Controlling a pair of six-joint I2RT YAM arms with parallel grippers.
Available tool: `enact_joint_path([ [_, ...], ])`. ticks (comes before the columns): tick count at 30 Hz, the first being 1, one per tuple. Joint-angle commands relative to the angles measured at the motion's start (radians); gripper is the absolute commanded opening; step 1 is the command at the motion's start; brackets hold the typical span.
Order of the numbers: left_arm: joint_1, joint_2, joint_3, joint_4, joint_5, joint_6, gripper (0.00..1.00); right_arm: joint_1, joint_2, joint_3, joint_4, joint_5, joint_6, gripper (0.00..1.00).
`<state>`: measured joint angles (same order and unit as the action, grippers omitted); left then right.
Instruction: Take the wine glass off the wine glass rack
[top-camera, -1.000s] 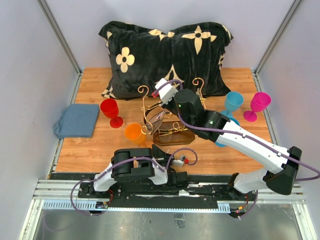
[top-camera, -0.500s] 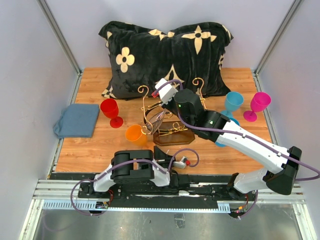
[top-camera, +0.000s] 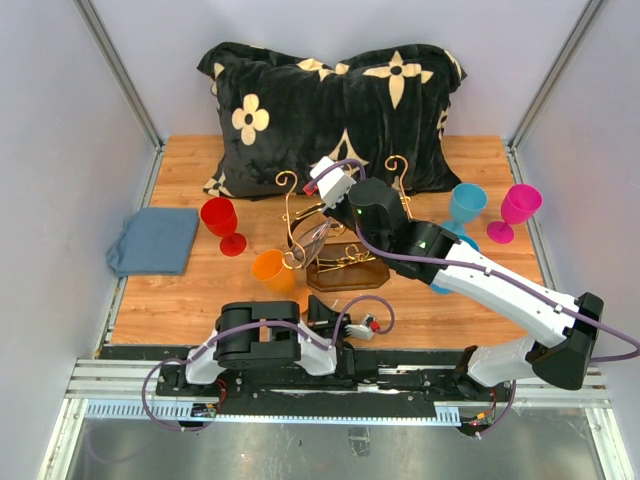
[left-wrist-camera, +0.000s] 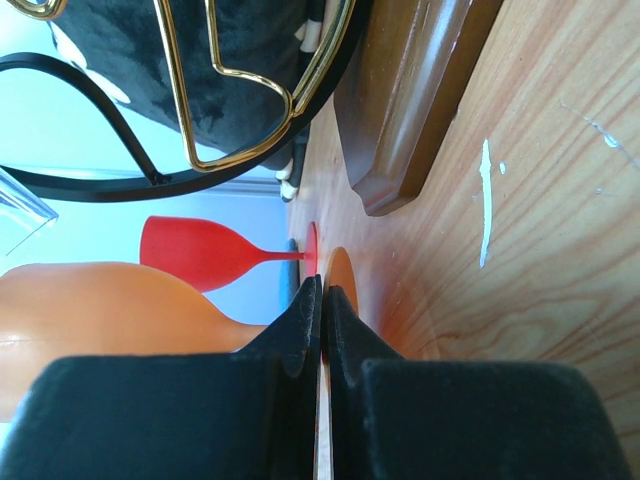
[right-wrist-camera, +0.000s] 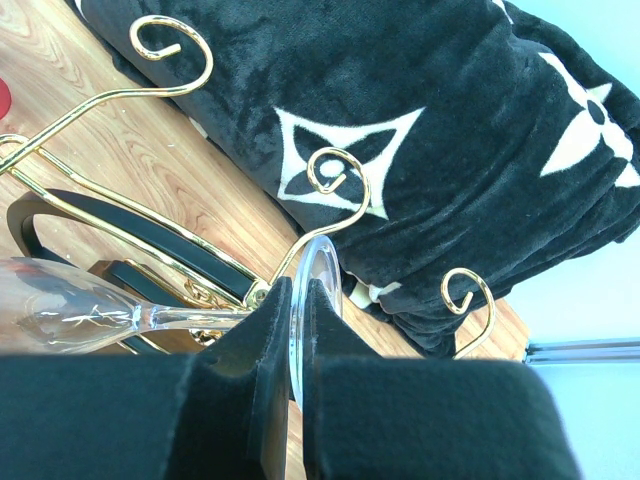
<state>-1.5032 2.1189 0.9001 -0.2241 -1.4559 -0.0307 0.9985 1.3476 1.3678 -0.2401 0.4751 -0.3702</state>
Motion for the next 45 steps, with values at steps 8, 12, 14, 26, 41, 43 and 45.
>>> enact_joint_path([
  [8, -0.097, 0.192, 0.003, 0.433, 0.62, -0.302, 0.0, -0.031, 0.033, 0.008, -0.059, 0.006, 0.015, 0.01],
  [12, -0.107, 0.212, 0.017, 0.444, 0.638, -0.284, 0.01, -0.031, 0.039, 0.012, -0.06, 0.008, 0.014, 0.01],
  [14, -0.108, 0.209, 0.012, 0.462, 0.659, -0.268, 0.01, -0.03, 0.041, 0.016, -0.062, 0.009, 0.014, 0.01],
  [26, -0.107, 0.184, -0.019, 0.559, 0.74, -0.178, 0.01, -0.031, 0.041, 0.014, -0.069, 0.014, 0.015, 0.01],
  [41, -0.111, 0.22, 0.077, 0.482, 0.752, -0.168, 0.01, -0.031, 0.039, 0.011, -0.069, 0.023, 0.013, 0.01],
  [43, -0.111, 0.242, 0.104, 0.408, 0.727, -0.177, 0.01, -0.03, 0.04, 0.008, -0.068, 0.024, 0.01, 0.01],
  [45, -0.111, 0.246, 0.102, 0.369, 0.707, -0.196, 0.01, -0.03, 0.041, 0.007, -0.066, 0.024, 0.01, 0.01],
])
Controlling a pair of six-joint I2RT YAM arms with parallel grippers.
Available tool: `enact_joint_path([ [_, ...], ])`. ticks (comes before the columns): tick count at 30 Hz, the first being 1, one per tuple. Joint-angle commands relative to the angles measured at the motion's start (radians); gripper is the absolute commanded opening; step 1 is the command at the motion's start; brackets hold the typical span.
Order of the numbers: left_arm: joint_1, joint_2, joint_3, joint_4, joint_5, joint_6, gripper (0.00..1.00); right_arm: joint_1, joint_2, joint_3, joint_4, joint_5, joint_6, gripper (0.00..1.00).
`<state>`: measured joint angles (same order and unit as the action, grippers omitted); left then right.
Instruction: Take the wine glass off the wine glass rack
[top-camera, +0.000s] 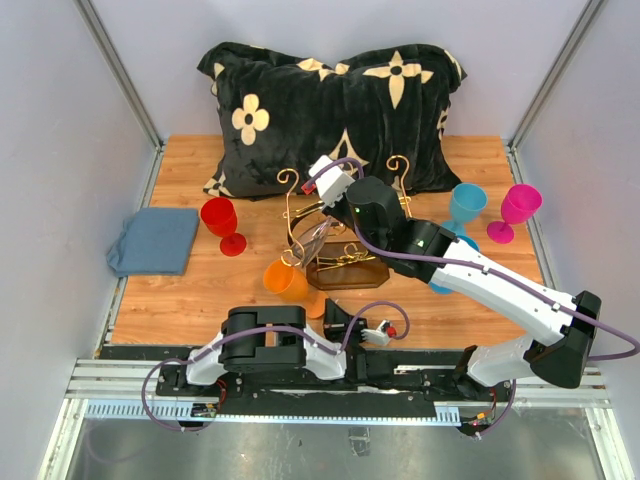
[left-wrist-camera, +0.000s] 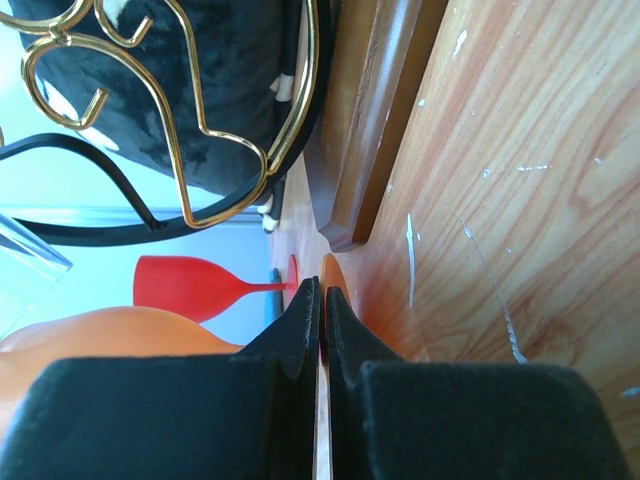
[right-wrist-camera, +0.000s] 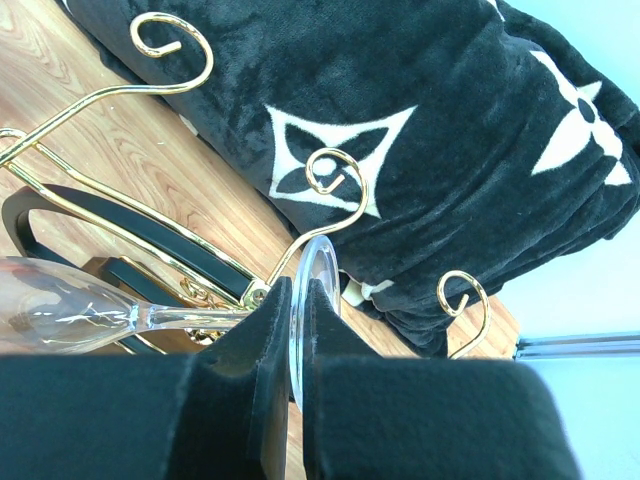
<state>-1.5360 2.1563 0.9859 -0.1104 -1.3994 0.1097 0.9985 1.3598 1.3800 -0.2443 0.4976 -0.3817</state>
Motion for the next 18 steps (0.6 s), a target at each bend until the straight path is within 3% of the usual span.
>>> enact_joint_path([
  [1, -0.079, 0.201, 0.003, 0.252, 0.639, -0.353, 0.01, -0.03, 0.028, -0.005, -0.06, 0.002, 0.021, 0.01],
  [5, -0.078, 0.136, -0.034, 0.177, 0.581, -0.418, 0.01, -0.032, 0.029, -0.011, -0.054, 0.007, 0.02, 0.01],
  [18, -0.109, 0.046, 0.063, -0.207, 0.429, -0.567, 0.01, -0.036, 0.034, -0.013, -0.046, 0.004, 0.022, 0.01],
])
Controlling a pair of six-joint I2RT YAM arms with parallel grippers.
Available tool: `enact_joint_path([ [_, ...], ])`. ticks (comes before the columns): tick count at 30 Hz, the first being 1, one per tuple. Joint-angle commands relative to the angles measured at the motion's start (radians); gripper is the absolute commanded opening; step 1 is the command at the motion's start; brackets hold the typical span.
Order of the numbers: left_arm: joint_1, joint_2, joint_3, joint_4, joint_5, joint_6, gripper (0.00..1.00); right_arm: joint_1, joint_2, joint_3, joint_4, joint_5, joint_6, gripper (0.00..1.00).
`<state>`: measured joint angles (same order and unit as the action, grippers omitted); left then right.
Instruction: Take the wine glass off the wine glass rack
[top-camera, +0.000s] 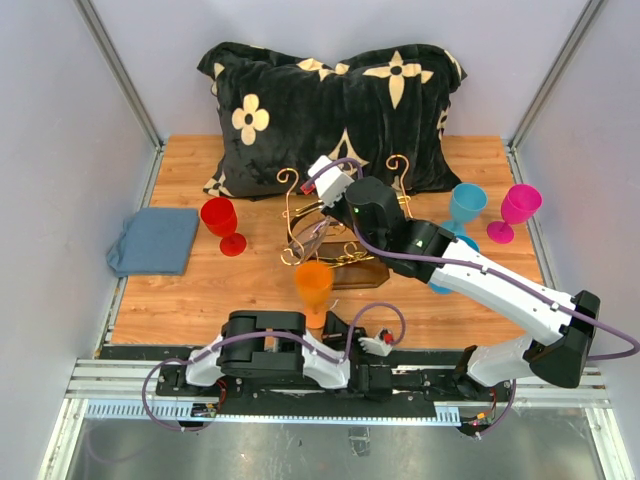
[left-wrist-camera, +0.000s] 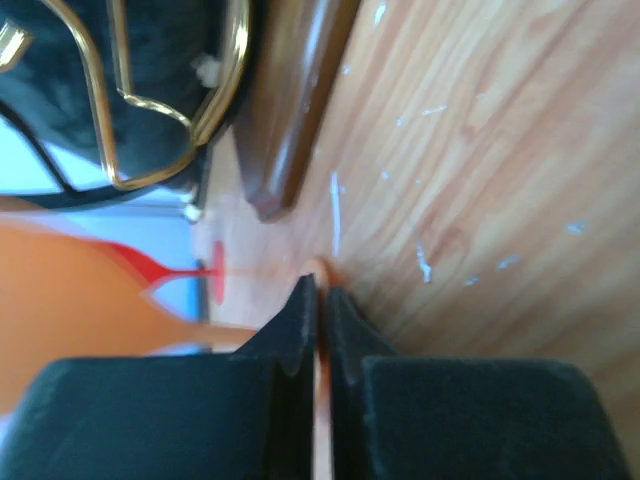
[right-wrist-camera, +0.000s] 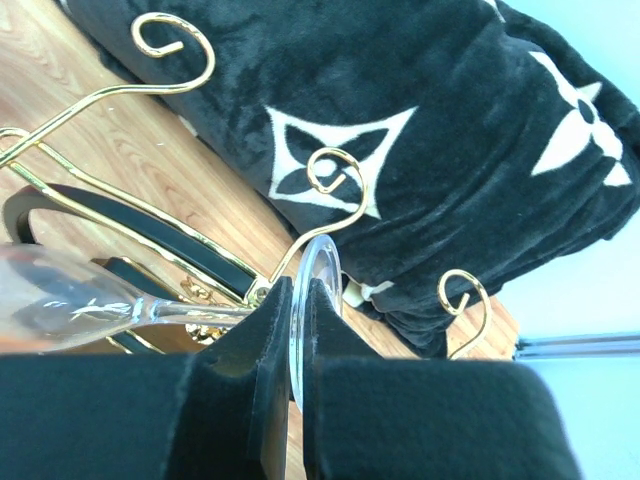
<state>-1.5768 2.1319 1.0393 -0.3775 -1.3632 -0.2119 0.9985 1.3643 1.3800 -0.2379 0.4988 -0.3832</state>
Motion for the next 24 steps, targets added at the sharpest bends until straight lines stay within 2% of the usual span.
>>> enact_joint_path([
  [1, -0.072, 0.065, 0.008, 0.047, 0.393, -0.257, 0.01, -0.036, 0.029, -0.014, -0.053, 0.003, 0.024, 0.01],
  [6, -0.1, 0.073, 0.013, 0.008, 0.4, -0.288, 0.01, -0.037, 0.027, -0.011, -0.052, 0.003, 0.023, 0.01],
  [13, -0.117, 0.071, 0.023, 0.067, 0.418, -0.281, 0.01, -0.038, 0.026, -0.009, -0.057, 0.002, 0.026, 0.01],
  [24, -0.13, 0.059, 0.051, 0.097, 0.442, -0.247, 0.22, -0.038, 0.024, -0.009, -0.057, 0.007, 0.023, 0.01],
])
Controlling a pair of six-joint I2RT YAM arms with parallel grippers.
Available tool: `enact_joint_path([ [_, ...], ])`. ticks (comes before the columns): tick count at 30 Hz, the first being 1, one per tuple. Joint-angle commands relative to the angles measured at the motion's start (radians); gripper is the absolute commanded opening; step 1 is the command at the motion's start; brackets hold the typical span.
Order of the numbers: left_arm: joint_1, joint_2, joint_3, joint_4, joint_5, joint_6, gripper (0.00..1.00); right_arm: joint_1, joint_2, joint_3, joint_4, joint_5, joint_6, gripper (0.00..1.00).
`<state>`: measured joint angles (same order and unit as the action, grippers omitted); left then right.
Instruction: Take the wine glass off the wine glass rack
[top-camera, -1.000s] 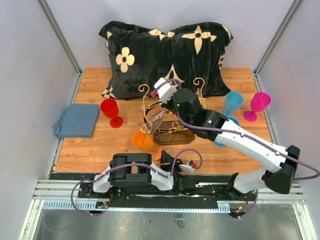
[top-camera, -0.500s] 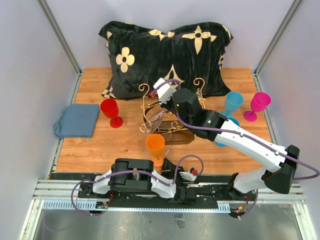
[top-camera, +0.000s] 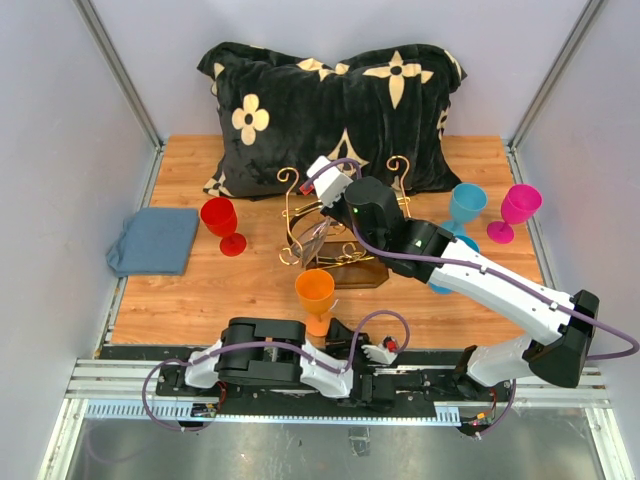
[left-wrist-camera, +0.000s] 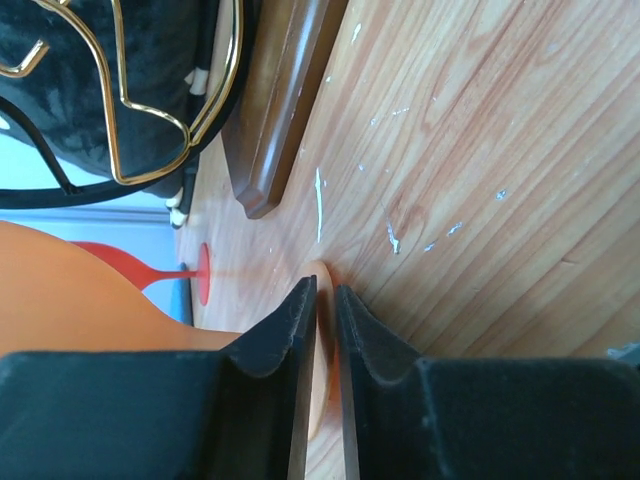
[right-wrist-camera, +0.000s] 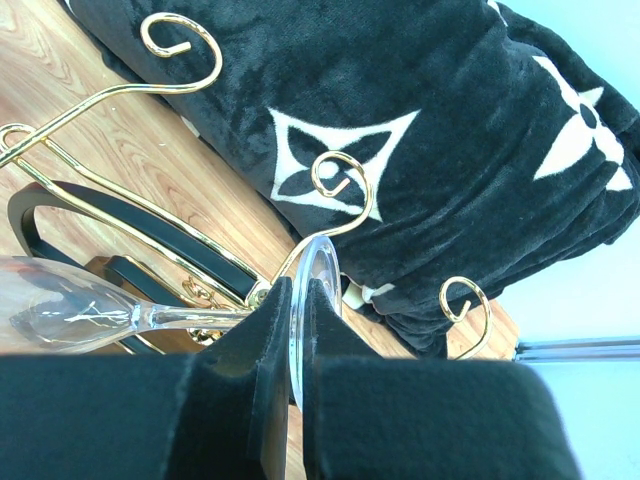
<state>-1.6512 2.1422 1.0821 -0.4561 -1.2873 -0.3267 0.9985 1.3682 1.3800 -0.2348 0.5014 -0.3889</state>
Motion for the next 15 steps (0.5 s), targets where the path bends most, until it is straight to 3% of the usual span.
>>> enact_joint_path([
  [1, -0.057, 0.047, 0.009, 0.177, 0.366, -0.132, 0.24, -0.038, 0.02, -0.008, -0.062, 0.003, 0.028, 0.01],
  [8, -0.061, 0.042, 0.019, 0.158, 0.377, -0.136, 0.51, -0.038, 0.02, -0.009, -0.062, 0.002, 0.028, 0.01],
  [15, -0.062, 0.006, 0.012, 0.188, 0.401, -0.125, 0.54, -0.037, 0.019, -0.006, -0.061, 0.005, 0.027, 0.01],
])
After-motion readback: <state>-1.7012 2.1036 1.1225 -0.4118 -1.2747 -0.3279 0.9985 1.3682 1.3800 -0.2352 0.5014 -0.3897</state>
